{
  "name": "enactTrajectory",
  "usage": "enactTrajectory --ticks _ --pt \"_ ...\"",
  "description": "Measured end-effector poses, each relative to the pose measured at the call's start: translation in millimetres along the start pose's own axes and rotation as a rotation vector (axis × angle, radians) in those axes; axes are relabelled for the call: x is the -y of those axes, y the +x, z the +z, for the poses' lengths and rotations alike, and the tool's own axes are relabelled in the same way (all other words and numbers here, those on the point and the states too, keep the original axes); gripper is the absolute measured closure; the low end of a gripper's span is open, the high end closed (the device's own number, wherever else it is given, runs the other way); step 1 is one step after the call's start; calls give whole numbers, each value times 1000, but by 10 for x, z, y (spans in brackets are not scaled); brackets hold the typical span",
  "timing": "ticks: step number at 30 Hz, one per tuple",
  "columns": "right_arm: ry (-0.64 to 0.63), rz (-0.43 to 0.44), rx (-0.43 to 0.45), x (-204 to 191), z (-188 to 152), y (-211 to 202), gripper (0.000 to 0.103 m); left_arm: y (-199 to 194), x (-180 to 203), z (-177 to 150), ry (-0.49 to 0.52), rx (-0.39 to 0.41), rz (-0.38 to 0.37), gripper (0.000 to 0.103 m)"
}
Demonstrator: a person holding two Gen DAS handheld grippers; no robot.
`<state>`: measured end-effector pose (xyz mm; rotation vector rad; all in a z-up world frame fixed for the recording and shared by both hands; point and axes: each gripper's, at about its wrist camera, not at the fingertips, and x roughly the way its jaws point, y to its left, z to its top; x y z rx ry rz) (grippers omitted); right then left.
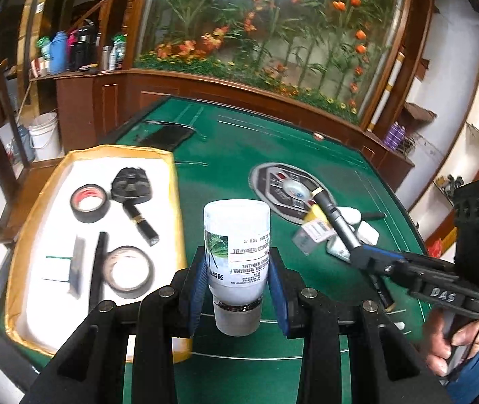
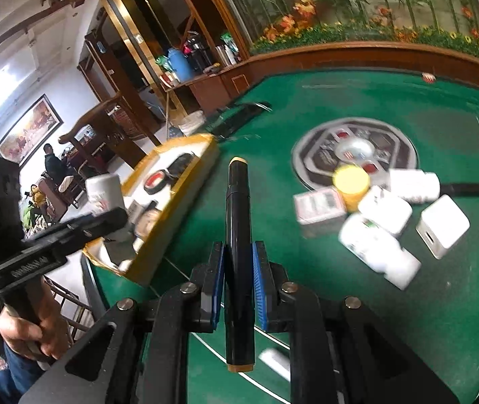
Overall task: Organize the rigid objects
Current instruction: 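Carry the white bottle with the left tool while the right tool carries the marker to the tray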
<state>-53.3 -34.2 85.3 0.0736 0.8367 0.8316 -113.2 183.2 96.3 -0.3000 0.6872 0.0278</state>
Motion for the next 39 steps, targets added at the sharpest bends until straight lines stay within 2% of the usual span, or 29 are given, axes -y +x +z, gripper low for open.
enactTrajectory --ticks 9,21,39 --pt "-39 33 -38 -489 135 335 87 -69 -453 -29 -75 20 36 67" --pt "-104 69 -83 -1066 231 662 87 -278 -802 -58 -135 65 65 67" --pt "-194 128 23 -1999 713 294 87 -1050 -981 -141 -155 174 114 67"
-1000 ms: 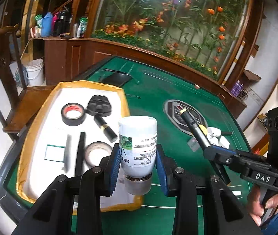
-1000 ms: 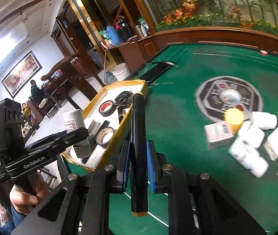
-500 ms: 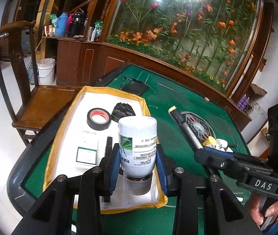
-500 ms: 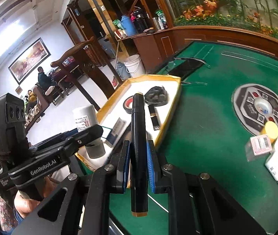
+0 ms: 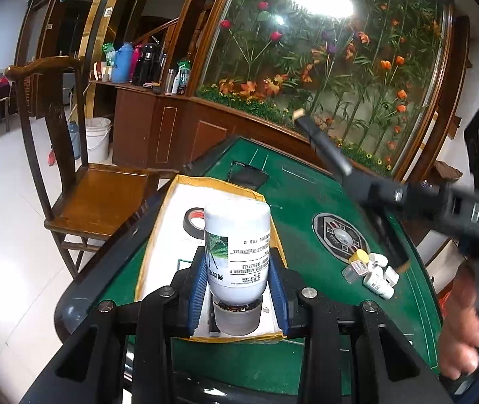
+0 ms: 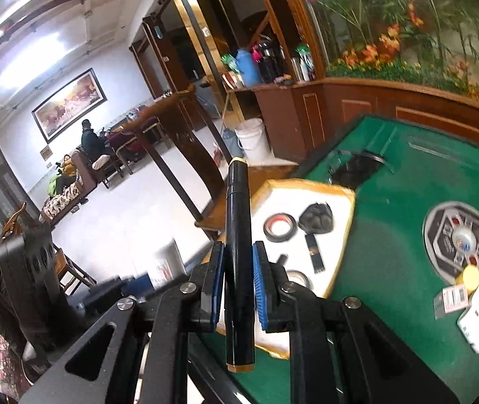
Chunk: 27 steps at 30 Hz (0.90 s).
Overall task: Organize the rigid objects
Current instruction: 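Carry the white bottle with the left tool while the right tool carries the marker to the tray, then open both tools to release the bottle and marker in the tray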
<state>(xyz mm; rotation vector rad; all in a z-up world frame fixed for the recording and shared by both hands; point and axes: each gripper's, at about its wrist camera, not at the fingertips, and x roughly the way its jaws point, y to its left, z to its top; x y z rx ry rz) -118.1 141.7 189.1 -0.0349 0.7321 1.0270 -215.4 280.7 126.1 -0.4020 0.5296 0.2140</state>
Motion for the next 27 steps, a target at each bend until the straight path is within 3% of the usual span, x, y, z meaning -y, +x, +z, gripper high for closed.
enactTrajectory --ticks 4,9,27 --pt "1 15 25 -137 95 -29 87 -10 -109 1 -23 -3 -3 67" --pt "30 -12 -18 -81 40 178 87 132 -193 -61 -48 -29 -7 67" --pt "220 -109 -239 914 -258 1604 87 1381 14 -262 22 -279 -24 67"
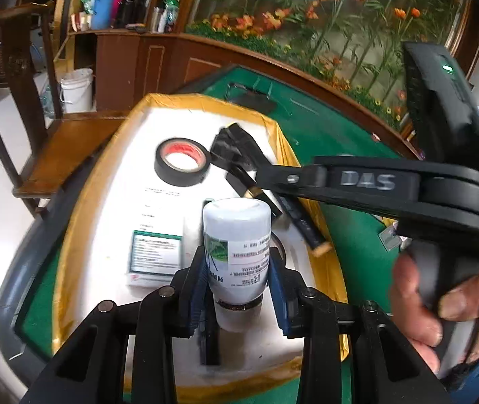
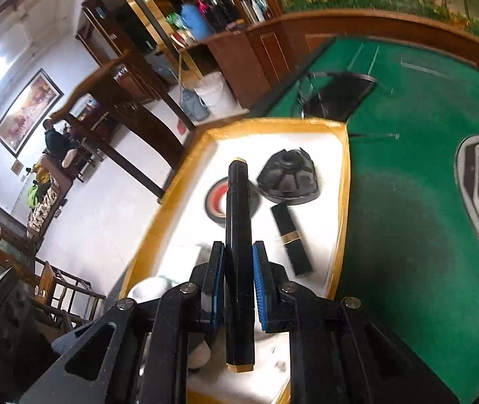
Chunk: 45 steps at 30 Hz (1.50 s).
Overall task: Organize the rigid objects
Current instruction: 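Open both tools to release the bottle and marker in the tray, then move both tools back over the remaining pile on the felt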
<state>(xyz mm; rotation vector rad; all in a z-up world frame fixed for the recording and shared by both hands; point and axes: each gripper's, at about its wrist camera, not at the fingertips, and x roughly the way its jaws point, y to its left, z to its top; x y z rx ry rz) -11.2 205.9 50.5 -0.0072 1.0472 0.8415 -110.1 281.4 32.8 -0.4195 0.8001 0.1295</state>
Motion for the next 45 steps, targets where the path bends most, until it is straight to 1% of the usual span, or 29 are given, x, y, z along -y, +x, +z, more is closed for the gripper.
enactTrajectory --ticks 4,7,9,15,17,18,19,20,21,22,23,24,28,33,35,38,40,45 --pt "11 -18 -28 108 -21 168 87 61 28 -11 12 -14 4 67" --pt "10 -11 -41 139 -33 237 87 56 5 -26 9 -15 7 67" --pt "-1 -17 -37 125 -41 252 87 58 -6 -23 3 -13 3 67" --pt "-34 -36 -26 58 -60 280 87 40 44 -45 25 -7 28 66" --pt "-38 -36 -22 56 -66 275 87 22 44 -56 24 -8 24 62" --pt "-38 -30 -20 55 -77 263 87 11 38 -58 20 -6 21 53" --pt "-41 -27 -19 45 -74 257 86 -4 34 -56 14 -2 20 41" --pt "-47 -23 -19 32 -80 252 85 -21 31 -59 10 5 19 36" --pt "-58 -20 -18 13 -95 237 79 -34 30 -63 10 10 17 32" --pt "-66 -23 -16 3 -93 232 68 -49 31 -62 8 14 15 31" --pt "-75 -32 -6 -17 -107 203 62 -65 35 -66 7 15 13 31" --pt "-84 -39 12 -36 -121 161 55 -60 38 -57 8 15 11 31" --pt "-114 -49 58 -86 -138 7 55 -109 82 -69 20 18 11 29" --pt "-101 -31 118 -83 -112 -273 55 -221 142 -70 28 30 -6 29" --pt "-97 -24 162 -115 -77 -461 55 -322 165 -60 31 48 -16 29" --pt "-104 10 222 -233 6 -797 55 -503 176 -43 37 81 -28 29" --pt "-126 32 272 -389 106 -1064 55 -668 167 -27 43 113 -27 29" --pt "-206 41 377 -851 318 -1722 55 -1130 124 54 50 204 -19 29"
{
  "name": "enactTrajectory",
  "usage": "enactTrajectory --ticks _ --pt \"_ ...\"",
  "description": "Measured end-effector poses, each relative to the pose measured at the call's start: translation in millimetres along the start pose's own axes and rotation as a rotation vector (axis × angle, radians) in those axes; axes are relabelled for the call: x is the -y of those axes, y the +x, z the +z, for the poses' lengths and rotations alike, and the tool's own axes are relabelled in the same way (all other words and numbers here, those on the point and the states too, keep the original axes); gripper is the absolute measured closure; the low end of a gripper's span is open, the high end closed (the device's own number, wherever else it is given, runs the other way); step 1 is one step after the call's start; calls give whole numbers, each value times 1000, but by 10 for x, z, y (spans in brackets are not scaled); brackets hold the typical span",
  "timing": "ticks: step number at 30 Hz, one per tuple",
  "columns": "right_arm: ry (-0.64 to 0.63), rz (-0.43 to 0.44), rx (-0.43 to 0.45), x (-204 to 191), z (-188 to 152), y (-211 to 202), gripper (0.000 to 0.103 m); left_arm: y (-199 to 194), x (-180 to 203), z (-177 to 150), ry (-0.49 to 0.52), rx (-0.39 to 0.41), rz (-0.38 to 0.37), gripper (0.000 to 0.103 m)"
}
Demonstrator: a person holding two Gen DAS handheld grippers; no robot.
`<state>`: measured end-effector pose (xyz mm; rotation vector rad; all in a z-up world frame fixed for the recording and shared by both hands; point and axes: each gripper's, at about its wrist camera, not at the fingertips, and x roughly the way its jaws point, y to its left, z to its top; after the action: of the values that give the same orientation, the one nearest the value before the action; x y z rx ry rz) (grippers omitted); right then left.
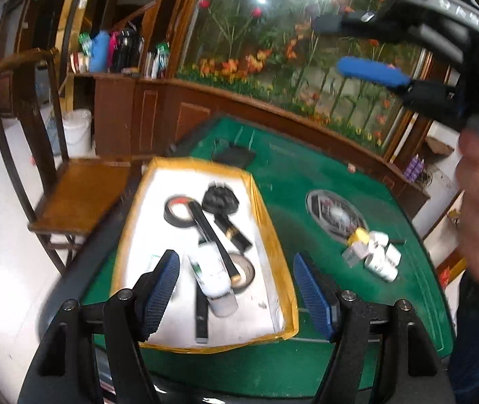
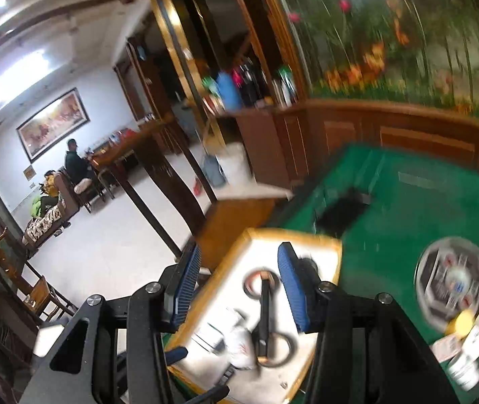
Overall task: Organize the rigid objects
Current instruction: 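Move both tools back over the remaining pile on the felt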
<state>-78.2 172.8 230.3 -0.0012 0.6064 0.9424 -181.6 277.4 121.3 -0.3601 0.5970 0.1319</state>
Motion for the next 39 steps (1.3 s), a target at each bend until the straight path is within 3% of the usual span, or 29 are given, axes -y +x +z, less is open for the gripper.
enactTrajectory --ticks 7,10,14,20,26,31,35,39 --pt "-93 52 203 -591 753 -1029 55 -680 65 321 48 147 -20 24" --pt "-113 66 268 -659 870 -1374 55 -824 145 370 69 179 -39 21" --pt "-94 65 285 -431 767 -1635 55 -715 245 284 85 151 -66 20" --pt "-79 -49 185 325 23 -1609 55 -334 510 92 112 49 -119 20" --pt "62 -122 -71 1515 -1191 -1433 55 203 915 -214 148 -92 -183 20" --pt "254 -255 -241 2491 -2166 -1454 56 599 1257 -474 186 -197 -227 20" --pt "383 -263 -282 2866 -2584 -1550 56 787 1493 -650 211 -262 -260 20" --pt "416 -267 -276 2893 -2756 -1577 56 818 1594 -781 236 -294 -264 20"
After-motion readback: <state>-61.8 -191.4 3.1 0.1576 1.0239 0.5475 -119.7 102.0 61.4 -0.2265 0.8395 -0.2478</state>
